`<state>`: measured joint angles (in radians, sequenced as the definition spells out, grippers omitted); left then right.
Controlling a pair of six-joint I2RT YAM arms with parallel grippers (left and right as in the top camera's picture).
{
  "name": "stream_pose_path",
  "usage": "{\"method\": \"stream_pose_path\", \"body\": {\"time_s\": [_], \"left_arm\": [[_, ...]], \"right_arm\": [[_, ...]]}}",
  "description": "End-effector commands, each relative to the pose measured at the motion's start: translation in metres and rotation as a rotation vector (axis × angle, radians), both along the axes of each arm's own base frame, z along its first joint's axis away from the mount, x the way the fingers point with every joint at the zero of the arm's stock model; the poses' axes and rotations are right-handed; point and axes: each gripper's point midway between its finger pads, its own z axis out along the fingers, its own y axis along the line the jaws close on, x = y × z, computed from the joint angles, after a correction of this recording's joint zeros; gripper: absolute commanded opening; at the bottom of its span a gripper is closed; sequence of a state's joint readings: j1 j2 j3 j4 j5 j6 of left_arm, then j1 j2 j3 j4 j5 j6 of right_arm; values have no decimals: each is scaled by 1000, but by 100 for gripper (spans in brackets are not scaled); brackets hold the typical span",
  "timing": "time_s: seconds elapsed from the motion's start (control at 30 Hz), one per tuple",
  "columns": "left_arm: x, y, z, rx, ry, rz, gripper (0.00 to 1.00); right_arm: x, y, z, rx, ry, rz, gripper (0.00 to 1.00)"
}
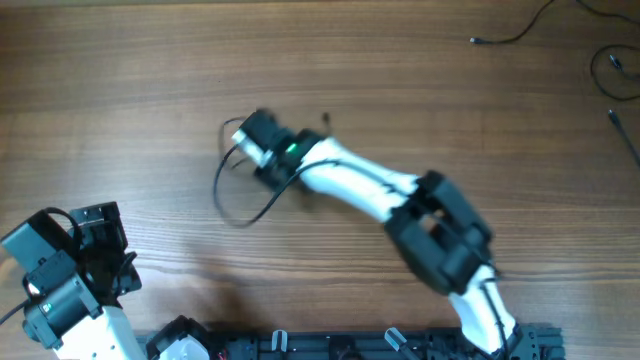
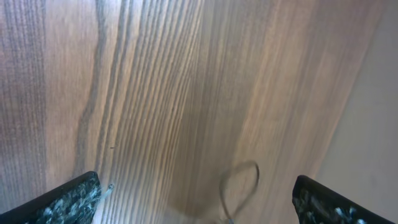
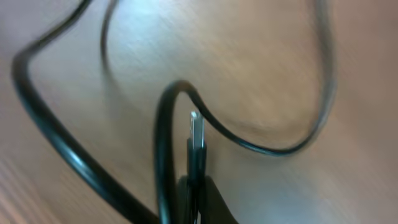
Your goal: Untangle cables
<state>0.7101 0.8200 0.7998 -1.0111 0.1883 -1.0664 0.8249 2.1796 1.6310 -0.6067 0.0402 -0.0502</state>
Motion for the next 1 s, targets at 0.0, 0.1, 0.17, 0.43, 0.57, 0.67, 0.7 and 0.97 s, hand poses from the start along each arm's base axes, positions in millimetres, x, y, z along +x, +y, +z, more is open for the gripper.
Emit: {"method": "stream_pose_path", "body": {"time_s": [0.0,0.1,0.17,0.43,0.57,0.67,0.7,0.97], "left_arm": [[-1,0,-6,-18,28,-11,100],[-1,0,-13,-44,56,-12,100],[2,-4,-15,-73,54,-25,100],[10,-13,-26,-176,63,-58,100],[11,-13,-33,-198,87,-57,100],[9,-15,-36,-216,107,-56,100],[7,-16,-37,-220,115,-62,100],[71,-63,-3,-111,-159,-558,100]], "right_arm": [[81,-108,101,32,-186,-311,4],[119,-230,129,-5,-209,-558,4],[126,-301,125,-39,-179,-702,4],[106,-474,92,32,-63,-1058,4],[94,-496,63,73,-35,-1161,6],[91,-498,38,101,-35,-1217,99],[91,-497,36,110,-35,-1233,100],[90,-492,115,248,-178,-1292,100]]}}
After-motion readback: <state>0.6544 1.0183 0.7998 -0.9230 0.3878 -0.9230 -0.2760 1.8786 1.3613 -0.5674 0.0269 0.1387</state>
